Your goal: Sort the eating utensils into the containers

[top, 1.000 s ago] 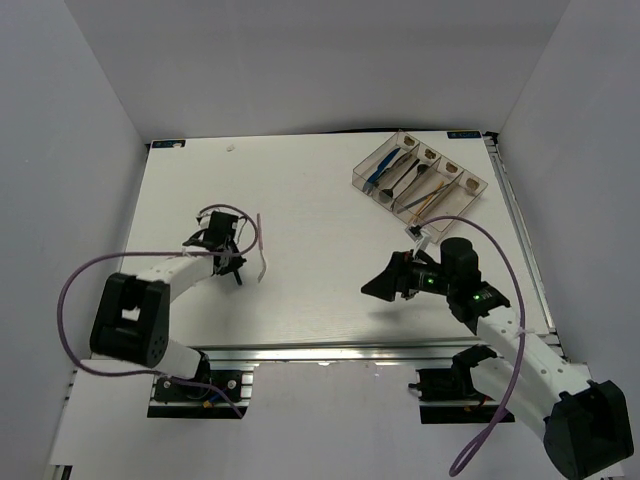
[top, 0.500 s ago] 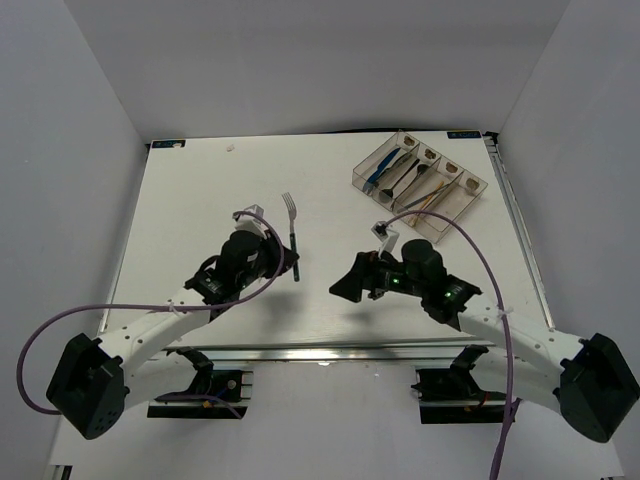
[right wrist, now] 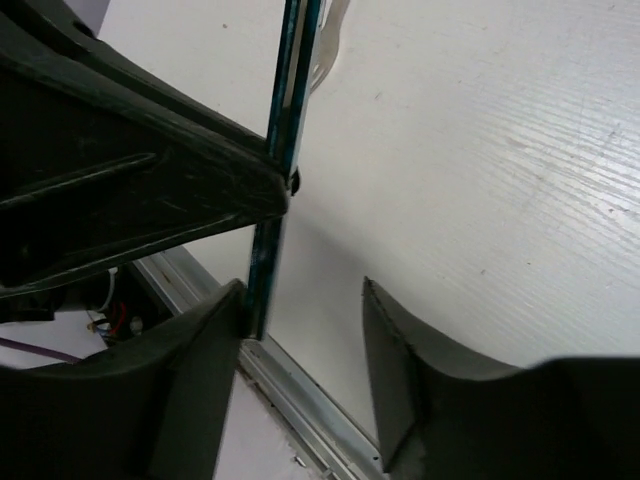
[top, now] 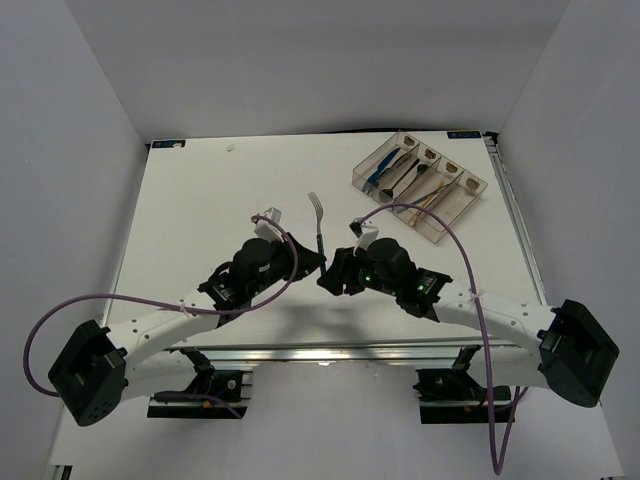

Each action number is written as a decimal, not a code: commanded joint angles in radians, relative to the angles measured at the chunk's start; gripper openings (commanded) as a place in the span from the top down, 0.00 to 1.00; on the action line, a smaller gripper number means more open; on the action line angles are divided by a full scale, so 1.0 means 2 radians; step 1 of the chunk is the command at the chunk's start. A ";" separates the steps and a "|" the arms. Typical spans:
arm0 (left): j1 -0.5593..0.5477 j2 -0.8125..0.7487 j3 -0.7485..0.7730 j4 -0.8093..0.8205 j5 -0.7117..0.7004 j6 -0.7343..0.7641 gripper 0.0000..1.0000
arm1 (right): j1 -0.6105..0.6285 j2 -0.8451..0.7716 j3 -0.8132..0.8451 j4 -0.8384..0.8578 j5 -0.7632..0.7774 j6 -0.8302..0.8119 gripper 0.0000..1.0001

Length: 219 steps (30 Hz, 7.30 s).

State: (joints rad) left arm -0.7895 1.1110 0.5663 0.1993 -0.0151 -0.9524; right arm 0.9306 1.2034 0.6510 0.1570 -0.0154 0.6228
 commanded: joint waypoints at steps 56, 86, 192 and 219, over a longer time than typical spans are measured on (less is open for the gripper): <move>-0.011 -0.274 0.054 -0.391 -0.310 0.151 0.02 | -0.460 0.228 0.279 -0.253 0.042 -0.029 1.00; -0.010 -0.173 0.094 -0.417 -0.362 0.115 0.02 | -0.439 0.135 0.315 -0.282 0.039 -0.068 0.11; 0.007 -0.144 0.113 -0.400 -0.162 0.258 0.02 | -0.481 0.337 0.500 -0.322 0.022 -0.027 1.00; 0.007 -0.178 0.084 -0.373 -0.150 0.255 0.02 | -0.523 0.412 0.576 -0.354 0.074 -0.048 0.34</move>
State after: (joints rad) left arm -0.7746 0.7719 0.7448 -0.5606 -0.3038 -0.4480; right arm -0.1108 2.0399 1.7802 -0.5446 0.1017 0.5426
